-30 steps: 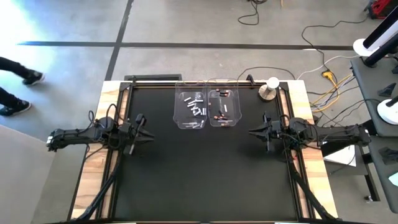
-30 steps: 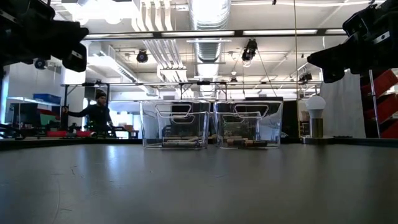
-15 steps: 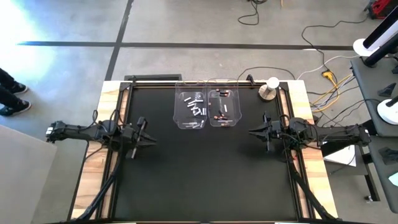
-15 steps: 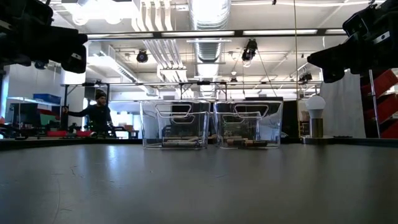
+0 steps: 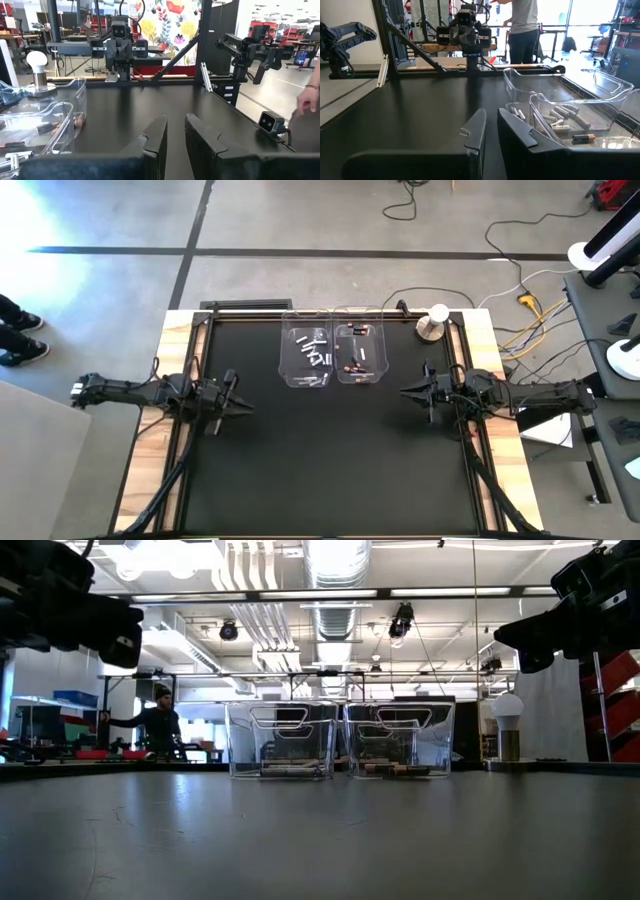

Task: Sort batteries
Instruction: Return to Home Position

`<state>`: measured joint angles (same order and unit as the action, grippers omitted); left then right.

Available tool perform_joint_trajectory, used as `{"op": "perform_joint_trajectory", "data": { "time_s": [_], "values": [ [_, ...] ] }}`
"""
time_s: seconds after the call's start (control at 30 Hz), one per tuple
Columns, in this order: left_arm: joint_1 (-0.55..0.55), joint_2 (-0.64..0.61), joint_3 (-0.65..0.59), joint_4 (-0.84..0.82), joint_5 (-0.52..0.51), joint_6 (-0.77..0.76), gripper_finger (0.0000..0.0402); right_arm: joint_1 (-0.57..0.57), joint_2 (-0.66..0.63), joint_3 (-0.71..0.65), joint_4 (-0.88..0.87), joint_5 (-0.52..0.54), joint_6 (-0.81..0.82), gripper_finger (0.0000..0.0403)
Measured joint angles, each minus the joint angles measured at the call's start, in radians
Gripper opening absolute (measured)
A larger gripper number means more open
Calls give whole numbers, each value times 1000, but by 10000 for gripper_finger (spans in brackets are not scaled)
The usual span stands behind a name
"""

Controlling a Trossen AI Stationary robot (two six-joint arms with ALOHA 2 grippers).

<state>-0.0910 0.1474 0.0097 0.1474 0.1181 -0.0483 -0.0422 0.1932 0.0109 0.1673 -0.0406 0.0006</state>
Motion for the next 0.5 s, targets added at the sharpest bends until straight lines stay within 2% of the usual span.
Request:
{"op": "perform_joint_trajectory", "data": {
  "time_s": [0.5],
  "values": [
    [0,45,11,1,0,-2,48,0,0,8,-2,0,0,38]
  ]
}}
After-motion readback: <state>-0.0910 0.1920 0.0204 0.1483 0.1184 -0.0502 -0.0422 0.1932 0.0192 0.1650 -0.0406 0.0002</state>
